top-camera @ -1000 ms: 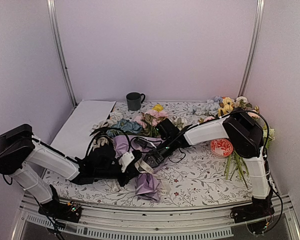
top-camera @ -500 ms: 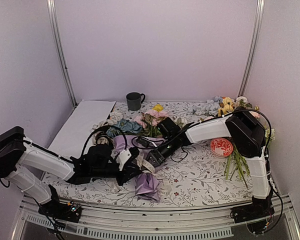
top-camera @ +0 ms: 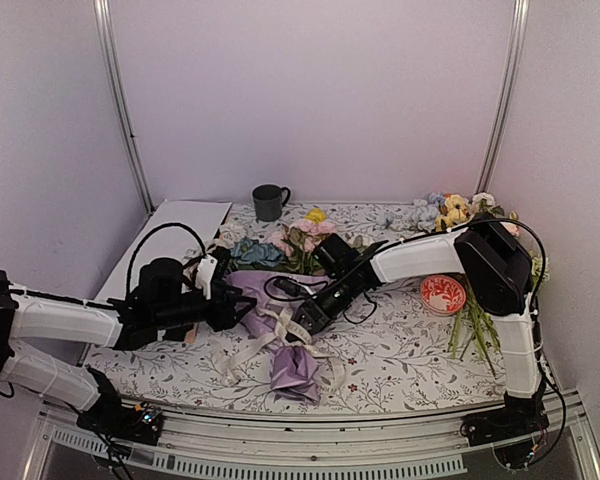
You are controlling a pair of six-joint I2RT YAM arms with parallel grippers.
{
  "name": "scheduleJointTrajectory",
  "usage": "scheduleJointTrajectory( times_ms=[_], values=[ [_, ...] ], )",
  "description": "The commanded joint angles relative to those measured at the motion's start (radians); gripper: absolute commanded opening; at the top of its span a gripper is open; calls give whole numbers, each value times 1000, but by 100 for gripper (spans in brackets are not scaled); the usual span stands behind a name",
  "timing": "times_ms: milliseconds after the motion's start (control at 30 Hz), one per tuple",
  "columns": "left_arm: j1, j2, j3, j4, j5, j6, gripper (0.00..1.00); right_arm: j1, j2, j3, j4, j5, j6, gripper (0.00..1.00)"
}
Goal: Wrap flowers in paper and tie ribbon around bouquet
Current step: Cross the half-tied ribbon over the folded bouquet.
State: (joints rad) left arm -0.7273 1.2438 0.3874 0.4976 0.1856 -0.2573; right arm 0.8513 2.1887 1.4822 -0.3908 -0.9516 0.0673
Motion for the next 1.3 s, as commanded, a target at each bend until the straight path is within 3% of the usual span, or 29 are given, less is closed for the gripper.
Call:
scheduleJointTrajectory(
  times_ms=[0, 100, 400, 533, 600, 700, 767, 833, 867, 1267],
  values=[
    [60, 115, 118, -204, -84, -106, 57, 9, -46, 22, -30, 35, -26, 0],
    [60, 194, 186, -262, -29, -108, 58, 12, -48, 23, -35, 41, -26, 0],
    [56, 310, 215, -226, 205, -93, 62, 11, -42, 26, -35, 53, -24, 0],
    [51, 378, 258, -240, 210, -83, 61, 12, -41, 27, -36, 54, -26, 0],
    [51, 385, 258, -215, 226, -83, 56, 11, -42, 25, -35, 57, -26, 0],
    [50, 387, 259, -209, 241, -83, 41, 12, -44, 22, -36, 68, -26, 0],
    [49, 387, 254, -210, 244, -81, 27, 12, -46, 23, -37, 80, -26, 0],
    [50, 381, 245, -207, 243, -84, 3, 10, -51, 26, -38, 93, -24, 0],
    [49, 374, 238, -203, 238, -87, 0, 10, -54, 26, -40, 100, -23, 0],
    [45, 189, 147, -195, 114, -86, 0, -10, -110, 21, -102, 197, -30, 0]
  ],
)
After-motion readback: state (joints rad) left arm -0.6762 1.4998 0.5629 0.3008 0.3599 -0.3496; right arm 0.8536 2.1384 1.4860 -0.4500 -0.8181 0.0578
